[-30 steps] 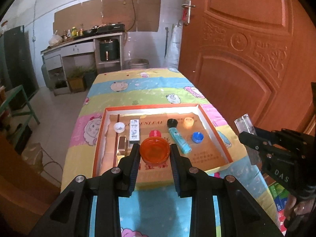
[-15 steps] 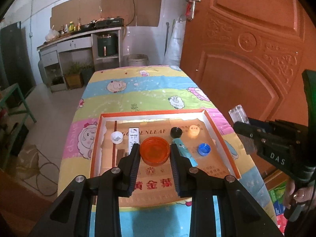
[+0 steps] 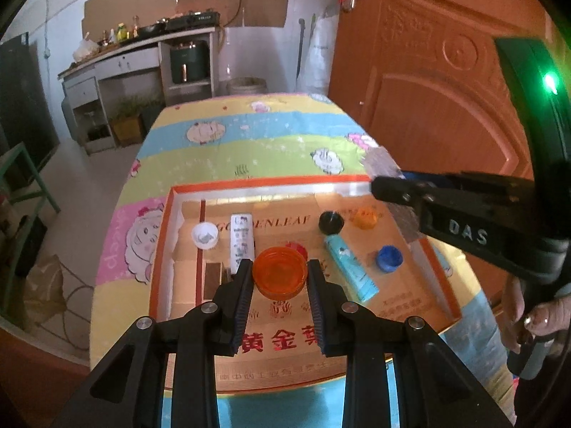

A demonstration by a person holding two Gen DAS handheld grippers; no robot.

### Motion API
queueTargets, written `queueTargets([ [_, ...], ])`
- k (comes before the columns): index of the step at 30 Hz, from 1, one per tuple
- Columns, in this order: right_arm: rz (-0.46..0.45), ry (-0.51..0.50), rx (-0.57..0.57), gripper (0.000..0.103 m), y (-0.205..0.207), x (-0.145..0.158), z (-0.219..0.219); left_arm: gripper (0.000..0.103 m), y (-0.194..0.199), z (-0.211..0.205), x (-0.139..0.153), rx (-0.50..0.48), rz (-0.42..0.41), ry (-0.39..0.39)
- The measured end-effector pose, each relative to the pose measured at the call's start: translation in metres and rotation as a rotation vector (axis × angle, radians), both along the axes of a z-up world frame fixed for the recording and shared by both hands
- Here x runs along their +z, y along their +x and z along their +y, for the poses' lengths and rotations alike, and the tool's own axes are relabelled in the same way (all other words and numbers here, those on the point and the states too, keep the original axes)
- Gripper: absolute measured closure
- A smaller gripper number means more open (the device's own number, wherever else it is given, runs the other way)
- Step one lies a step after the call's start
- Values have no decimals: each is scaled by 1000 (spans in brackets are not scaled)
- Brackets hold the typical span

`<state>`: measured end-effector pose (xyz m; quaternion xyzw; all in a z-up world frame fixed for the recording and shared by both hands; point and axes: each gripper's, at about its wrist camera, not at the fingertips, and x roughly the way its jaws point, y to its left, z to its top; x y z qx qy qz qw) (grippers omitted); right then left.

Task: Organize rigid objects
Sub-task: 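Lower and release the orange cap with the left tool while the right tool releases the glitter tube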

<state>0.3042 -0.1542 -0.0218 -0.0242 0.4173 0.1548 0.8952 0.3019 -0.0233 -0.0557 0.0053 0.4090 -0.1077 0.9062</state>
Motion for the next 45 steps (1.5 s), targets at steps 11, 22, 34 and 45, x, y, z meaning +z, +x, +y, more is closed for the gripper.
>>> queueTargets([
  [11, 59, -19, 45, 83, 32, -29, 35, 72, 9, -4, -30, -20, 51, 21],
  [22, 80, -81, 61, 83, 54, -46, 59, 72, 17, -5, -50, -33, 90, 26],
  [34, 154, -91, 71, 83, 79, -65, 71, 72, 27, -2, -59, -23, 107, 11],
  [45, 193, -90, 55, 83, 86, -85, 65, 72, 37, -5, -70, -29, 122, 21],
])
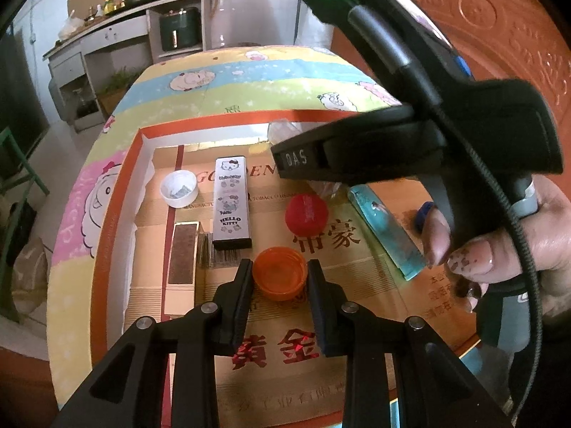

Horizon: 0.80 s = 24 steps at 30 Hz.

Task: Organize rigid objects
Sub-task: 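Lower and release the orange cap with the left tool while the right tool releases the glitter tube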

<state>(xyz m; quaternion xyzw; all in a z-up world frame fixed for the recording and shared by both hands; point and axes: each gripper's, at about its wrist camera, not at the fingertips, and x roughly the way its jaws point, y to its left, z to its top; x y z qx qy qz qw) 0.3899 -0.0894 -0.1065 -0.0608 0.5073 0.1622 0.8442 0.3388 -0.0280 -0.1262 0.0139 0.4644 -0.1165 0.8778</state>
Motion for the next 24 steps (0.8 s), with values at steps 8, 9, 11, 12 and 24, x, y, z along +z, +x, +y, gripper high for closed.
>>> queueTargets([
  [8, -8, 3, -5, 83, 1, -1, 0, 72, 3, -1, -4, 10, -17, 10],
  [9, -9, 3, -5, 83, 1, -1, -1, 72, 2, -1, -4, 13, -20, 9],
  [11, -9, 2, -4, 83, 1, -1, 0, 72, 3, -2, -5, 15, -22, 10],
  [12, -9, 3, -5, 83, 1, -1, -1, 72, 3, -2, -5, 15, -23, 13],
  [24, -17, 7, -4, 82, 0, 0, 0, 55, 4, -4, -8, 10, -47, 39],
])
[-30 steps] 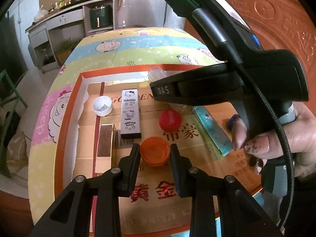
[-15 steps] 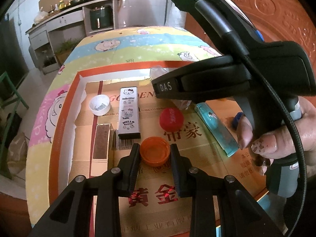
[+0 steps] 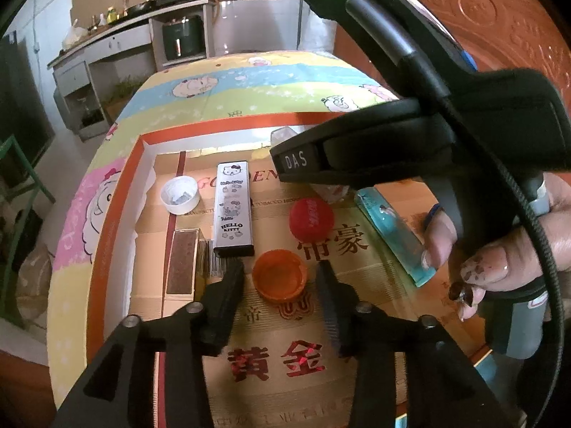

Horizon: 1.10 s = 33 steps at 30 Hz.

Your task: Organize rigid objects

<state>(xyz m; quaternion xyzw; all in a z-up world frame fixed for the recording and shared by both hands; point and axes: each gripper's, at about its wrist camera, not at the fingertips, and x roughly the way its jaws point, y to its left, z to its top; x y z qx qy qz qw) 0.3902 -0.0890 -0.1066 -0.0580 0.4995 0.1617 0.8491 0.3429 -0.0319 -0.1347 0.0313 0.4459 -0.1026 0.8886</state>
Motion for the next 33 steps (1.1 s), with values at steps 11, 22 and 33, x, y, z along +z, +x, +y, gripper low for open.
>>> queueTargets([
  [11, -60, 35, -22, 55, -12, 20, -7, 52, 0, 2, -1, 53, -2, 8],
  [22, -135, 84, -132, 55, -41, 41, -34, 52, -15, -1, 6, 81, 0, -29],
  [33, -252, 53, -231, 55, -98, 63, -56, 52, -54, -1, 36, 146, -113, -4],
])
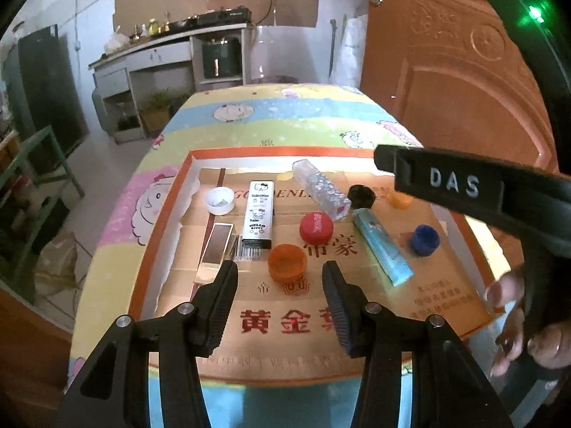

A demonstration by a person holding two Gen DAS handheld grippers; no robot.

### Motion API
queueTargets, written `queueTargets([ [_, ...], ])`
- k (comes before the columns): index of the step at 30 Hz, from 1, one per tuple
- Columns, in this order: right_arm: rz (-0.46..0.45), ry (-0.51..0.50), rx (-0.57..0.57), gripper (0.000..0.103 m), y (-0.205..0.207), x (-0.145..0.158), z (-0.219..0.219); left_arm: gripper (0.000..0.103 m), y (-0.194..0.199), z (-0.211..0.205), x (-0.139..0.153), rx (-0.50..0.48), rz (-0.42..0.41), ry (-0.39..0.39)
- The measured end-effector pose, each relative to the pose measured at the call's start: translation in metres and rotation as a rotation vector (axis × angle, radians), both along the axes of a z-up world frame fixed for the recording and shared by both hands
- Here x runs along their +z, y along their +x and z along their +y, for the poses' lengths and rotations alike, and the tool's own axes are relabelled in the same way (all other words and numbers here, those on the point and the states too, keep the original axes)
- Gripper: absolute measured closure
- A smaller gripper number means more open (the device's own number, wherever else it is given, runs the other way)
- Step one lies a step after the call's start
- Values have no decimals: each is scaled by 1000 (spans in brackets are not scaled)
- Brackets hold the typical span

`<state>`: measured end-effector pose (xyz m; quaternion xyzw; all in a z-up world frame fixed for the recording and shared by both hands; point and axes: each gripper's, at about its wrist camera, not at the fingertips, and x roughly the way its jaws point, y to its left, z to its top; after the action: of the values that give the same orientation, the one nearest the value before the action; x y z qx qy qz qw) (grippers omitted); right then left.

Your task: Organize rigid objects

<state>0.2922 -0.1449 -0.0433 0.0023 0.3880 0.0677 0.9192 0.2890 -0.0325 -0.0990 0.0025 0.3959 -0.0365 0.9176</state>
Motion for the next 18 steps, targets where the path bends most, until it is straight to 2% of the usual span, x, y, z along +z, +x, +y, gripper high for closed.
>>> queueTargets([
  [9, -39, -13, -31, 55, -50, 3, -7, 52, -36, 3, 21, 42, -85, 3],
  [18, -75, -11, -55, 55, -108, 15, -8, 52, -77, 6, 42, 53, -106, -23],
])
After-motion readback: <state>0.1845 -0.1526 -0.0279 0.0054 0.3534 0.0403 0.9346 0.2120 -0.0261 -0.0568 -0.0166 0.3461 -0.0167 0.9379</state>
